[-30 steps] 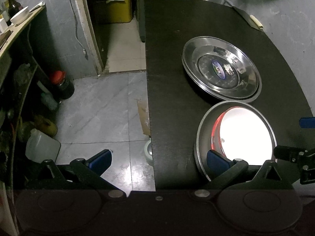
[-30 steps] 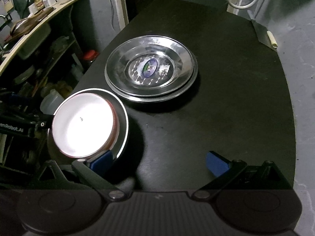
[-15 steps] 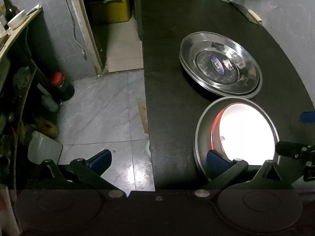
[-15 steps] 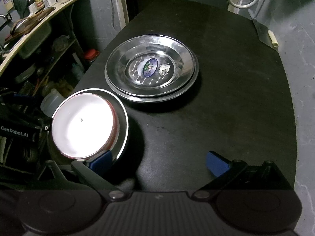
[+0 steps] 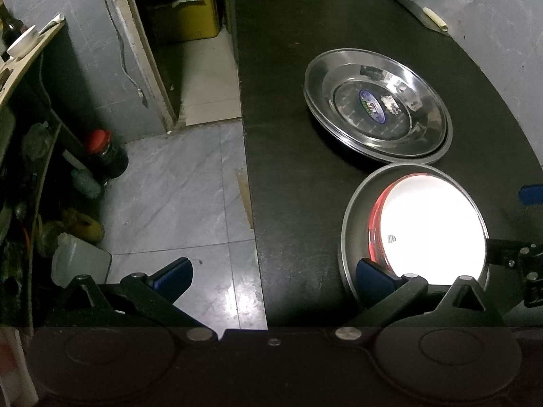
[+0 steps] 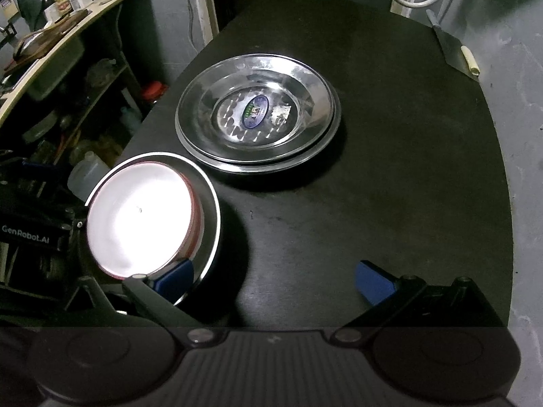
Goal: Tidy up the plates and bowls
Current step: 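Move the left tool to the rim of the steel bowl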
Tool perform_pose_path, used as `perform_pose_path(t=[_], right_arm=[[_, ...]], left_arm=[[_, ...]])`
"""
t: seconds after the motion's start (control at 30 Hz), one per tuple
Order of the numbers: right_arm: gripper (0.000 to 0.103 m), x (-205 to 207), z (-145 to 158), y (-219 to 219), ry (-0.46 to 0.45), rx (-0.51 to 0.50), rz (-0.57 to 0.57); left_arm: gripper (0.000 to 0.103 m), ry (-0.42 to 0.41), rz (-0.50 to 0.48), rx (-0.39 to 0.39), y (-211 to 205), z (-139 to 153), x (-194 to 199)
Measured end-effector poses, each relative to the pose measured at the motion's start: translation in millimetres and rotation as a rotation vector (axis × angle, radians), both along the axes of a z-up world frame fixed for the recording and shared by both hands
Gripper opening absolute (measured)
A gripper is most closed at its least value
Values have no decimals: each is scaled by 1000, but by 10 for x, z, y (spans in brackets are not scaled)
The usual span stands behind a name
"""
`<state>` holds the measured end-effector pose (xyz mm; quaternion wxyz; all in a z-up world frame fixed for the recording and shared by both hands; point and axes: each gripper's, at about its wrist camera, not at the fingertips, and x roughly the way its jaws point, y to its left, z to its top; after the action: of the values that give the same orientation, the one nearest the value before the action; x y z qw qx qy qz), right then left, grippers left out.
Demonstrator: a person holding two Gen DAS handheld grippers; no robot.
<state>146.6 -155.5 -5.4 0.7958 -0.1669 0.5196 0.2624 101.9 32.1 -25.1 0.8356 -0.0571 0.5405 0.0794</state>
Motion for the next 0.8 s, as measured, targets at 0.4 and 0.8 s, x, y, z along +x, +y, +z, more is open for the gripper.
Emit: perform_pose_path(t=[0.4, 0.8], right_arm=[[103, -7, -26, 16, -9, -15, -1], [83, -108, 36, 10, -24, 24, 50]], left_arm=[[102, -2, -40, 49, -53, 6, 5], [74, -15, -121, 51, -224, 63, -33]])
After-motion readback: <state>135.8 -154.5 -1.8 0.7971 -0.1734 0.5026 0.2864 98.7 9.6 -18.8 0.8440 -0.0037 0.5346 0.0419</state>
